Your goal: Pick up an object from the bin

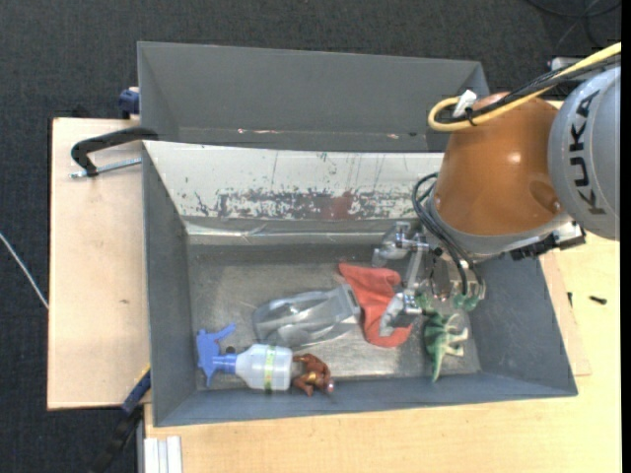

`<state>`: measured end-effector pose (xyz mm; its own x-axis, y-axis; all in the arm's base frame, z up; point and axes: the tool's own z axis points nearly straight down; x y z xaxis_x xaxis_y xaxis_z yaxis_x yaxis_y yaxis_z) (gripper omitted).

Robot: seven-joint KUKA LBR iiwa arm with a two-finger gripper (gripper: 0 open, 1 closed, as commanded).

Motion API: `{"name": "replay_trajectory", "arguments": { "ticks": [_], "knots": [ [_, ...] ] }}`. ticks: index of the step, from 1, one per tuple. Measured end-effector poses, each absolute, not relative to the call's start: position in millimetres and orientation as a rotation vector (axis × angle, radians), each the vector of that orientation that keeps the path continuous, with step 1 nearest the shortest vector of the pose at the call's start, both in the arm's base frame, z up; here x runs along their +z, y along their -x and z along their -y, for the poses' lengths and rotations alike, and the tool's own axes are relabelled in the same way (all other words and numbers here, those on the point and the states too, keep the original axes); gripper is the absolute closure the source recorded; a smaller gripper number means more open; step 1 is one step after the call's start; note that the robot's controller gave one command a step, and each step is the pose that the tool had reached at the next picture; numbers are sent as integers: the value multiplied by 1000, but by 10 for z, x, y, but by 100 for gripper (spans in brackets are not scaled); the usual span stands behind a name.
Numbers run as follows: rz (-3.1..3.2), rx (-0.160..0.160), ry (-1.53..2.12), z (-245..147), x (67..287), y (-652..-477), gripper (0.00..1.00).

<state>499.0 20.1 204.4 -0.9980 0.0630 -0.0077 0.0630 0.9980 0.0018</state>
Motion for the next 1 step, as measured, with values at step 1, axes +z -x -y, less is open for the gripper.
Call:
{"name": "replay_trajectory", "arguments": {
  "ticks": [1],
  "knots": [
    [-3112,4,-391,-298,1362,-4963,0]
  ]
}}
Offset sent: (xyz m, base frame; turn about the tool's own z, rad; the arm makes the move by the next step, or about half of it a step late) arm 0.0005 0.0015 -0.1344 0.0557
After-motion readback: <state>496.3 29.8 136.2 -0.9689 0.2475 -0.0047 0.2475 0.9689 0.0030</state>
